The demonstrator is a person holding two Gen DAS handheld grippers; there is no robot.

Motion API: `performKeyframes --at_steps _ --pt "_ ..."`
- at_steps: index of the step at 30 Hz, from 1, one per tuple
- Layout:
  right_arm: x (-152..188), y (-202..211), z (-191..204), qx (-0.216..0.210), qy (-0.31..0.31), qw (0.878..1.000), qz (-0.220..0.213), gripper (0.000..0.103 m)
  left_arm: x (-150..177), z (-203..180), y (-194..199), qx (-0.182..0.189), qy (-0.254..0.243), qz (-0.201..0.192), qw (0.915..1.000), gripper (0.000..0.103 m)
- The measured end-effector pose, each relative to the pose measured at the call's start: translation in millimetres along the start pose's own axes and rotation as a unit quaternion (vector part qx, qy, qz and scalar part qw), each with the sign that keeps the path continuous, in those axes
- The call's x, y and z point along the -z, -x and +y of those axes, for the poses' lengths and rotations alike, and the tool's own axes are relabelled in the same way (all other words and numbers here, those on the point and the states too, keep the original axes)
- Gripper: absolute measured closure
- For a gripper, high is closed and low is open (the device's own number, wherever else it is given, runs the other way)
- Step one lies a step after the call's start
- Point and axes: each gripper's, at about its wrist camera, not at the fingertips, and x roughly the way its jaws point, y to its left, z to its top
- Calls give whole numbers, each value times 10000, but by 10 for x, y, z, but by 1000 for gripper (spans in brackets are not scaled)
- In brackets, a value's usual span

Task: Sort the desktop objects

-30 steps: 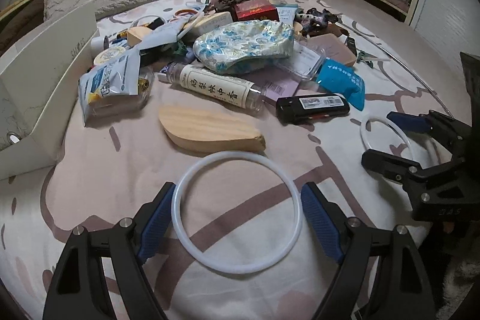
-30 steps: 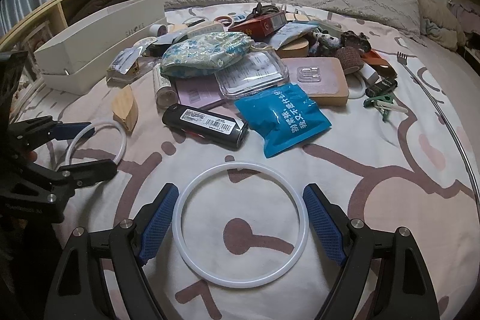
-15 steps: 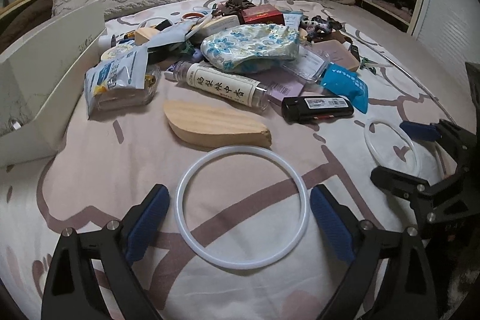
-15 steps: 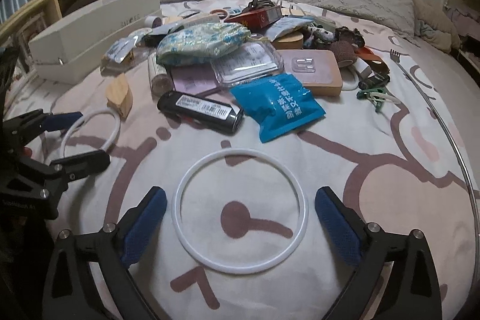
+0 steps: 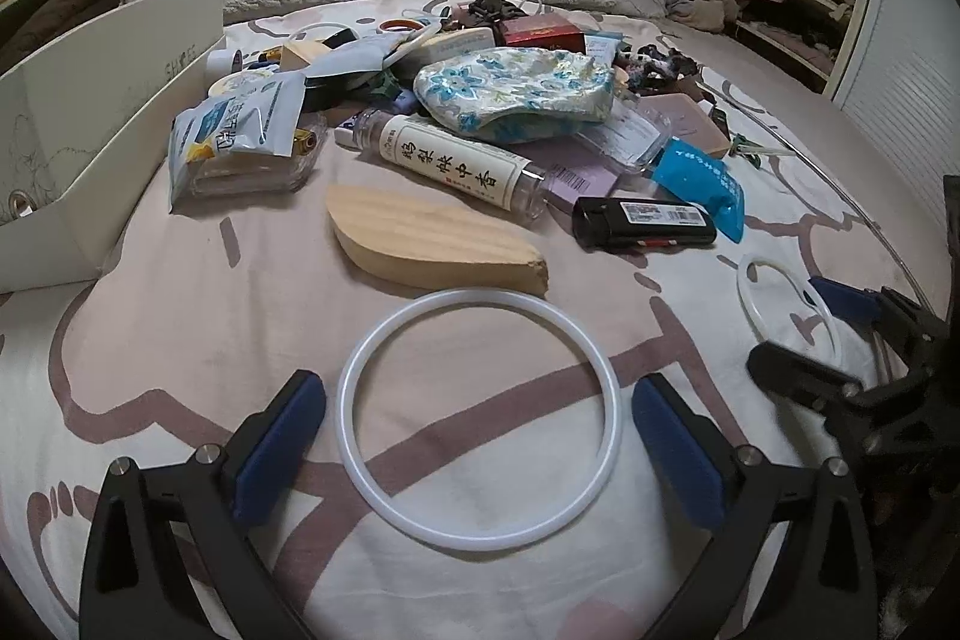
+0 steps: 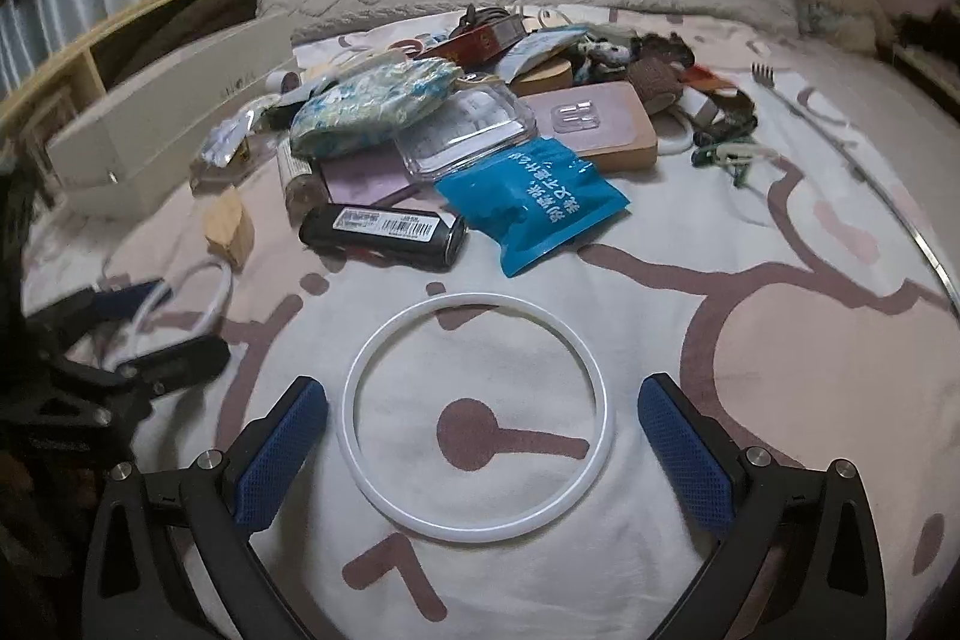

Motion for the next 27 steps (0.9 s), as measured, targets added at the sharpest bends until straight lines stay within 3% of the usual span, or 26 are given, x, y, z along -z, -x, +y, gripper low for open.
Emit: performKeyframes --at_steps 4,8,14,22,27 --pt "16 12 4 92 -19 9999 -132 2 8 7 13 9 25 -71 10000 0" --pt "46 55 49 206 -26 9992 -331 18 15 35 39 81 178 -194 9996 0" --pt "57 69 72 254 -39 9987 -443 18 18 52 63 161 284 -304 9990 2" --pt "81 71 97 337 -31 9980 -529 18 42 8 60 2 168 -330 9993 2" --pt "90 71 89 340 -133 9976 -581 18 63 41 85 -46 283 -410 9987 8"
